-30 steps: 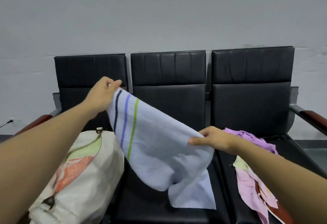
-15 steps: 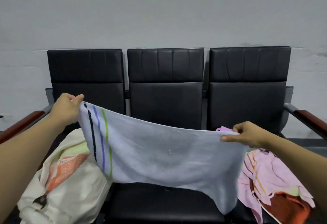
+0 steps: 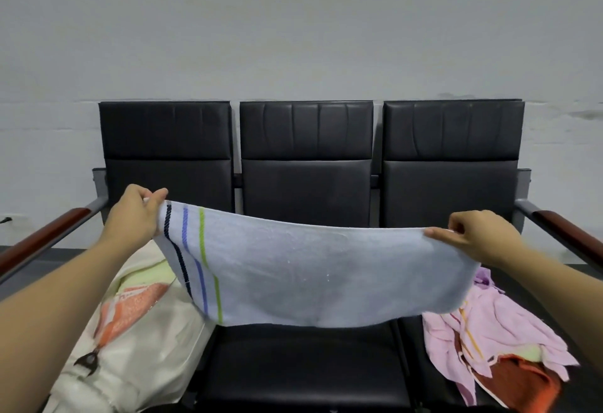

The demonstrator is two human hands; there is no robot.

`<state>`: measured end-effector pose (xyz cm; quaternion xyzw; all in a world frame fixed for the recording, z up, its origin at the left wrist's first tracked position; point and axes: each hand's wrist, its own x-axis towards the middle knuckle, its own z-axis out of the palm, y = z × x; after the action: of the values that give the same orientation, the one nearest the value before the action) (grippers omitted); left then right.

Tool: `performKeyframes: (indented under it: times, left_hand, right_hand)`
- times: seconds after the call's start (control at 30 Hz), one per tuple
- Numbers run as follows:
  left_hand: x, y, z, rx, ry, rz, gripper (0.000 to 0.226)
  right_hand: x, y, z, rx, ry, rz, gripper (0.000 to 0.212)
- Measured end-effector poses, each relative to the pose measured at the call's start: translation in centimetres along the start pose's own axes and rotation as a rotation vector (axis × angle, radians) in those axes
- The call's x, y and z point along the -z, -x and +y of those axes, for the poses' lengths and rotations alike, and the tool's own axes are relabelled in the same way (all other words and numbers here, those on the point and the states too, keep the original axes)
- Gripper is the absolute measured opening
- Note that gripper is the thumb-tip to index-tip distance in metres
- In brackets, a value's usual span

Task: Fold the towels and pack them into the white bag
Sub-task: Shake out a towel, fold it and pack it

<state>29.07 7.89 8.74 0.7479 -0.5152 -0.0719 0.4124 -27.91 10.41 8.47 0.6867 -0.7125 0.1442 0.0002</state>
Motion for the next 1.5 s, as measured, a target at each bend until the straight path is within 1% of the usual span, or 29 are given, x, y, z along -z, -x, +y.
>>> performKeyframes:
  times: [0.13, 0.27, 0.33, 0.43, 0.53, 0.67, 0.8, 0.87, 0.97, 1.07, 1.13, 1.17, 1.23, 1.3, 1.33, 1.37, 1.4, 1.43, 1.5]
  left_hand:
    - [1.3, 1.5, -0.3, -0.069, -0.055, 0.02, 0.044]
    - [1.6, 2.1, 0.6, -0.094, -0.087, 0.024, 0.04]
    - [0.9, 1.9, 0.9, -0.101, -0.103, 0.013, 0.039]
    - [-1.8, 1.1, 0.3, -0.068, -0.136, -0.054, 0.039]
    - [-6.3, 0.2, -1.0, -0.003, -0.159, -0.137, 0.039]
    - [-14.1, -1.4, -3.5, 0.141, -0.151, -0.257, 0.038]
    - [-22.3, -3.4, -6.3, 0.217, -0.122, -0.325, 0.043]
    - [-26.3, -4.2, -7.4, 0.261, -0.149, -0.359, 0.041]
    - [-31.4, -5.0, -9.0, 0.33, -0.195, -0.385, 0.038]
    - [-35.7, -5.9, -11.0, 0.37, -0.196, -0.385, 0.045]
    - [-37.9, -6.7, -11.6, 0.372, -0.203, -0.366, 0.047]
    - [-38.7, -7.0, -11.6, 0.372, -0.221, -0.361, 0.047]
    - [-40.0, -7.2, -11.1, 0.343, -0.223, -0.353, 0.046]
    - [-40.9, -6.5, -10.4, 0.277, -0.19, -0.322, 0.045]
    - [-41.4, -5.7, -9.8, 0.216, -0.204, -0.31, 0.046]
    - [-42.2, -4.6, -9.0, 0.139, -0.233, -0.308, 0.047]
    - [-42.8, -3.1, -8.0, 0.079, -0.253, -0.329, 0.048]
    - [-43.5, -1.4, -6.7, 0.04, -0.244, -0.374, 0.047]
    - [-45.2, 2.4, -3.7, -0.005, -0.165, -0.488, 0.036]
  right_hand:
    - [2.2, 2.0, 0.4, 0.058, 0.081, 0.018, 0.067]
    - [3.6, 2.3, 0.9, 0.053, 0.134, -0.025, 0.07]
    - [3.5, 1.7, 1.2, 0.036, 0.159, -0.024, 0.071]
    - [1.7, 0.2, 2.0, 0.02, 0.197, -0.059, 0.071]
    - [-2.3, -1.8, 3.1, -0.004, 0.267, -0.128, 0.071]
    - [-9.5, -5.1, 5.1, 0.003, 0.336, -0.195, 0.069]
    - [-17.1, -9.2, 7.3, -0.037, 0.337, -0.238, 0.067]
    - [-20.8, -11.3, 8.3, -0.066, 0.338, -0.262, 0.071]
    - [-25.1, -14.2, 9.9, -0.099, 0.343, -0.262, 0.077]
    - [-28.7, -16.4, 11.4, -0.094, 0.395, -0.261, 0.076]
    - [-30.6, -17.7, 12.6, -0.102, 0.452, -0.211, 0.071]
    - [-31.3, -18.3, 13.2, -0.112, 0.444, -0.186, 0.068]
    - [-32.4, -19.4, 14.1, -0.179, 0.374, -0.191, 0.07]
    - [-33.0, -19.9, 14.9, -0.245, 0.225, -0.222, 0.079]
    - [-33.0, -19.8, 15.4, -0.27, 0.134, -0.215, 0.082]
    - [-32.8, -19.3, 15.8, -0.293, 0.045, -0.206, 0.079]
    - [-32.4, -18.5, 15.9, -0.314, -0.026, -0.198, 0.068]
    - [-32.0, -17.6, 16.1, -0.334, -0.065, -0.192, 0.058]
    - [-31.1, -15.8, 16.6, -0.368, -0.117, -0.212, 0.05]
